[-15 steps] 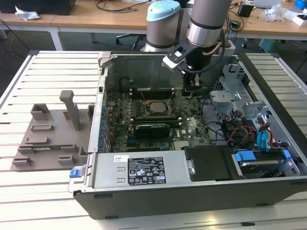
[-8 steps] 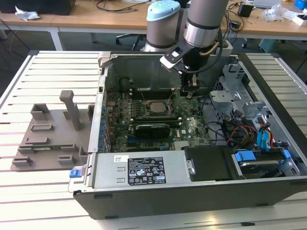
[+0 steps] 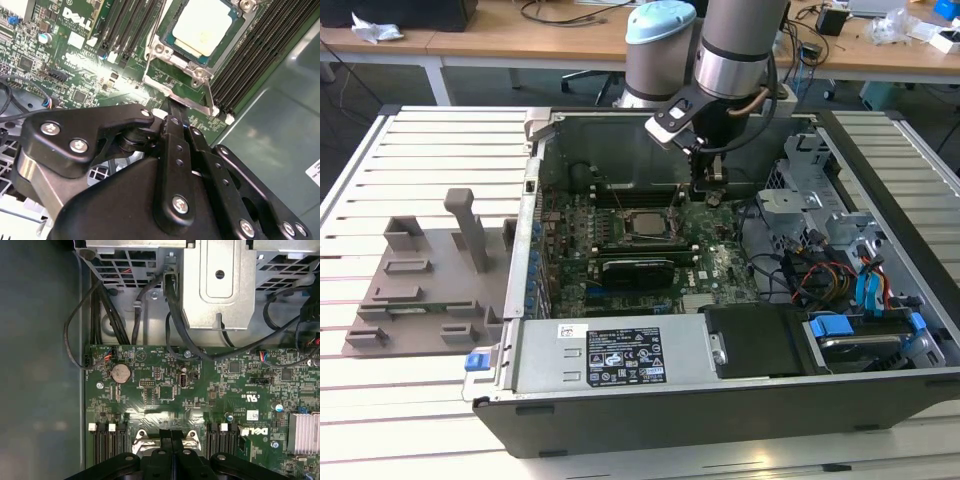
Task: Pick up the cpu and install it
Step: 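Close the cpu cover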
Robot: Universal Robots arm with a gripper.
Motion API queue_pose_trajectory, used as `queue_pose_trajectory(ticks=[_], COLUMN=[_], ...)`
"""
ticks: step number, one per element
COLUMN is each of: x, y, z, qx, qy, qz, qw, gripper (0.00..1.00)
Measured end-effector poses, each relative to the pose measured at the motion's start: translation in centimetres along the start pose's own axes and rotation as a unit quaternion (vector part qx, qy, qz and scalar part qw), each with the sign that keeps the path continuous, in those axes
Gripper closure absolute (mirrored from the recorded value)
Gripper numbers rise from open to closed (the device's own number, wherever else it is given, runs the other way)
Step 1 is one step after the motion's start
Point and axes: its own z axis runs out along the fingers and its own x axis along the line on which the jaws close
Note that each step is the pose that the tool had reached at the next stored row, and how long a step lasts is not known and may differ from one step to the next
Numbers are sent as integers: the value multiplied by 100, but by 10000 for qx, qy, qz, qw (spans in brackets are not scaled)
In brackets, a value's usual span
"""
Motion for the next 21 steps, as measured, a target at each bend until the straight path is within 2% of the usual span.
queue_pose_trajectory(ticks=[14, 21], x=[3, 5], y=[-159, -277], z=[8, 18], qx=[0, 0], qy=[0, 0], qz=[0, 0], qw=[10000, 10000], gripper=[89, 89])
